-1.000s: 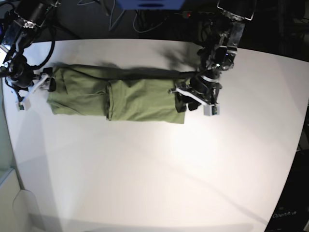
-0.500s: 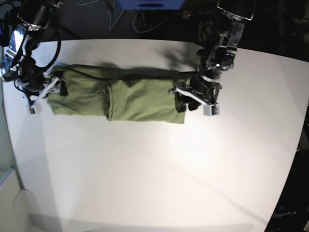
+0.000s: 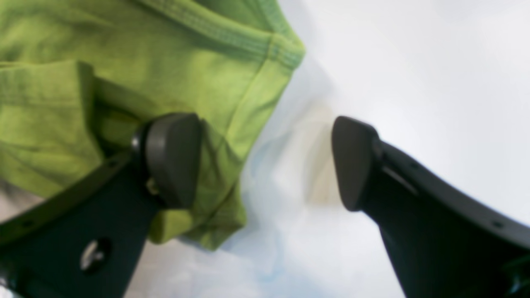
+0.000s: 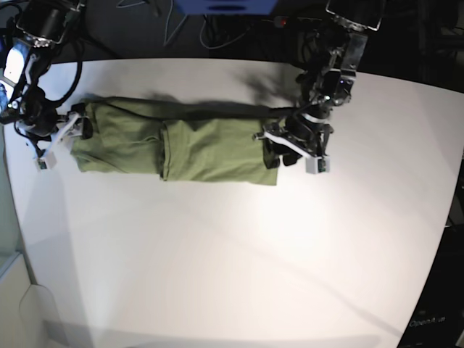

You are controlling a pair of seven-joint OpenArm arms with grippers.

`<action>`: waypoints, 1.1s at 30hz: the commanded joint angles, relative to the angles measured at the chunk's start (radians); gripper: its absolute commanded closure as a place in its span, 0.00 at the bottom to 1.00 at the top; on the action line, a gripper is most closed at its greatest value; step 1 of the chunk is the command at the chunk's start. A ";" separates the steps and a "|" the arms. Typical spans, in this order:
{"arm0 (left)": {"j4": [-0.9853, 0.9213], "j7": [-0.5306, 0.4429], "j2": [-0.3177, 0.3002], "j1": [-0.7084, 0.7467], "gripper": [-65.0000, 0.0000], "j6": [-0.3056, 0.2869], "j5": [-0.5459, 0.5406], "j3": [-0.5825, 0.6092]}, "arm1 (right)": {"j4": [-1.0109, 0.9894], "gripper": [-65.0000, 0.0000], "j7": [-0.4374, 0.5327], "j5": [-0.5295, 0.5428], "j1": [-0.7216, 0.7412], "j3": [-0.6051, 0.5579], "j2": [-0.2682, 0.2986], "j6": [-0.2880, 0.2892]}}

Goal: Fold the T-shirt properly
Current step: 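Grasp the strip's other end with the right gripper and fold it toward the left gripper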

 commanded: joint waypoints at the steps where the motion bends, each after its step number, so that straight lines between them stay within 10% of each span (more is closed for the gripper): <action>1: -0.049 0.261 -0.019 0.059 0.55 0.145 0.024 0.000 | 0.012 0.26 0.003 0.006 0.008 0.006 -0.003 0.010; 12: -0.049 0.261 -0.021 0.057 0.55 0.145 0.022 -0.002 | 0.012 0.30 0.003 0.006 0.005 0.004 -0.098 0.010; 21: -0.049 0.261 -0.016 0.056 0.55 0.145 0.022 -0.002 | 0.012 1.00 0.006 0.003 0.005 0.006 -0.106 0.010; 33: -0.057 0.262 -0.015 0.056 0.55 0.145 0.022 -0.002 | 0.131 0.99 -0.008 -0.001 0.018 -0.022 -0.061 0.010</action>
